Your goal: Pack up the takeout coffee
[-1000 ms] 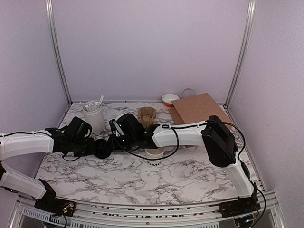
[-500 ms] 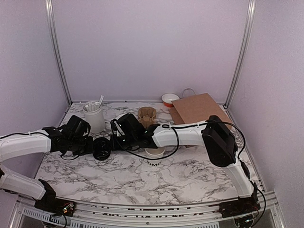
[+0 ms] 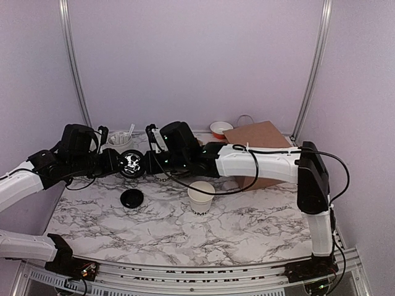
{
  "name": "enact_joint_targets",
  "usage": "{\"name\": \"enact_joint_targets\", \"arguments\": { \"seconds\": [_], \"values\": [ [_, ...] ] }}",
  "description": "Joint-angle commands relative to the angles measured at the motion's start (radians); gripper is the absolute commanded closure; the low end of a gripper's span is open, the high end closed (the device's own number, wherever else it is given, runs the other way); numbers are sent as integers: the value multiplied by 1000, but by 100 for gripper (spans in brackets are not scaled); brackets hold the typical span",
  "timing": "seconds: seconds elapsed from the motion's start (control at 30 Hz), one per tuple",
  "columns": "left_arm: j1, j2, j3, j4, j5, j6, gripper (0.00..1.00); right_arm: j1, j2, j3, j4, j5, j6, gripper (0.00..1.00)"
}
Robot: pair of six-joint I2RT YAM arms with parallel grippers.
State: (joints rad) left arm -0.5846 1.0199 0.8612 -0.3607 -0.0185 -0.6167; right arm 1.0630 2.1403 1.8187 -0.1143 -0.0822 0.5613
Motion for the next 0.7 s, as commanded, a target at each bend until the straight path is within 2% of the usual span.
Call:
{"name": "enact_joint_targets", "arguments": {
  "seconds": [0.0,0.37,0.67],
  "values": [
    [-1,5,88,-23,70,-2,66,10,-99,-32,-22,129,-106,97],
    [-1,119,221,15,307,17,66,9,-295,-180,-30,344,-260,97],
    [-1,160,225,192,512,-171,66,9,-434,-340,55,568,-416,97]
  ]
}}
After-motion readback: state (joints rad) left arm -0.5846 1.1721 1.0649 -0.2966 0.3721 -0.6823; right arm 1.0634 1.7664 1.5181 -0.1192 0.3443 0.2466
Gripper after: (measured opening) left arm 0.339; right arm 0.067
